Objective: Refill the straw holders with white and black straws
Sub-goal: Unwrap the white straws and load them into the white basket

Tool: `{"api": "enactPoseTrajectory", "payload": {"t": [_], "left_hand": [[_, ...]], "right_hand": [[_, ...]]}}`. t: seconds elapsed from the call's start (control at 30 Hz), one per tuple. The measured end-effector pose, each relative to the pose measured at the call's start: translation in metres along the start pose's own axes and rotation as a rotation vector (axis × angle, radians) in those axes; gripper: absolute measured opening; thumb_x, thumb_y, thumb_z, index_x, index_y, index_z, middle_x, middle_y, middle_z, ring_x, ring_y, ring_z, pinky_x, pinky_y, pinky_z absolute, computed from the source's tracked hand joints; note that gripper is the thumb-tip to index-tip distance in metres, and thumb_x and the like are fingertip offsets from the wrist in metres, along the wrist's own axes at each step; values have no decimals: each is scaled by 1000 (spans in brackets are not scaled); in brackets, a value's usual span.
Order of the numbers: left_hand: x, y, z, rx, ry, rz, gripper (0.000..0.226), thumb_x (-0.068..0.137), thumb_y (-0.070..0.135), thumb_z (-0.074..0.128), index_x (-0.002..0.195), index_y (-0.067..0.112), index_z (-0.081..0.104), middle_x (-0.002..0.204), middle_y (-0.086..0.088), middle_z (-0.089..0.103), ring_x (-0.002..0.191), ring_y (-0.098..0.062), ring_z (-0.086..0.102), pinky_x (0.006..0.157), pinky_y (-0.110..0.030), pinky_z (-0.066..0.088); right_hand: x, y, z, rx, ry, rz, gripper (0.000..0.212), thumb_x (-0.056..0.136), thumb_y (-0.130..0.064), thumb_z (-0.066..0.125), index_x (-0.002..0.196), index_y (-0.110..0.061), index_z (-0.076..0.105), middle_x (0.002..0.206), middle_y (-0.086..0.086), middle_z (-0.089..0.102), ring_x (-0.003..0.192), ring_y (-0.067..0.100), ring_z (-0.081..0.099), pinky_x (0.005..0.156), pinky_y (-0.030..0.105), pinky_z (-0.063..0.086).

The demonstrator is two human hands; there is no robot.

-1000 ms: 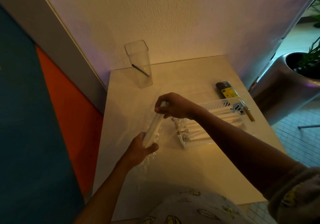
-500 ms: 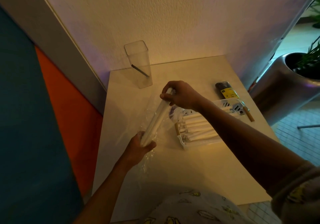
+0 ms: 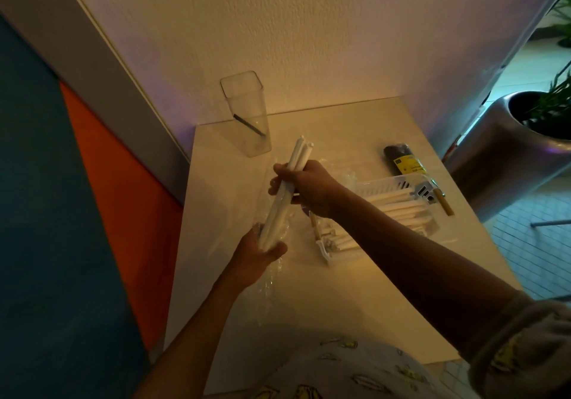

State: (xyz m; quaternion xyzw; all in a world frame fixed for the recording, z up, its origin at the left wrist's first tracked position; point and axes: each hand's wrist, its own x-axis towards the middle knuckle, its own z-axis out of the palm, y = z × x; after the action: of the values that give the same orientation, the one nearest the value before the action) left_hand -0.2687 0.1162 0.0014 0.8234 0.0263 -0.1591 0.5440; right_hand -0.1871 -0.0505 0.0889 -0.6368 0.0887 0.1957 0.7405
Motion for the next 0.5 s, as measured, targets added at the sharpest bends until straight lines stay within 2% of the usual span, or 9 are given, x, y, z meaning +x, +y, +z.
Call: {"api": "enactPoseTrajectory", "payload": {"t": [0.13,0.27,0.4,0.5], "left_hand": [[4,-3,-1,-22,56,17,42,82,27,76,116,18,53,96,-4,62,86,-18,64,71,-26,56],[8,-5,1,-105,69,3,40,80,19,77,113,15,54,93,-5,65,83,-16,66,71,-21,54],[7,-14,2,-114,111,-18,32,80,16,78,102,18,55,92,0,66,82,-15,67,70,-17,52],[6,-28,-1,-60,199,-66,30,79,21,78,97,27,54,95,2,65,88,-17,65,78,-30,54]], "right_hand": [[2,-14,-2,44,85,-130,25,98,-22,59,105,1,62,85,12,67,84,27,71,86,46,58],[1,-31,-8,51,105,-263,20,101,-22,53,97,-4,60,80,12,63,81,27,67,83,44,56],[-2,-55,-24,79,114,-383,18,102,-20,50,95,-5,57,77,10,61,81,28,64,87,48,54],[-7,-75,-35,-43,172,-491,18,102,-20,50,104,-3,54,80,8,60,78,23,63,84,45,56]]}}
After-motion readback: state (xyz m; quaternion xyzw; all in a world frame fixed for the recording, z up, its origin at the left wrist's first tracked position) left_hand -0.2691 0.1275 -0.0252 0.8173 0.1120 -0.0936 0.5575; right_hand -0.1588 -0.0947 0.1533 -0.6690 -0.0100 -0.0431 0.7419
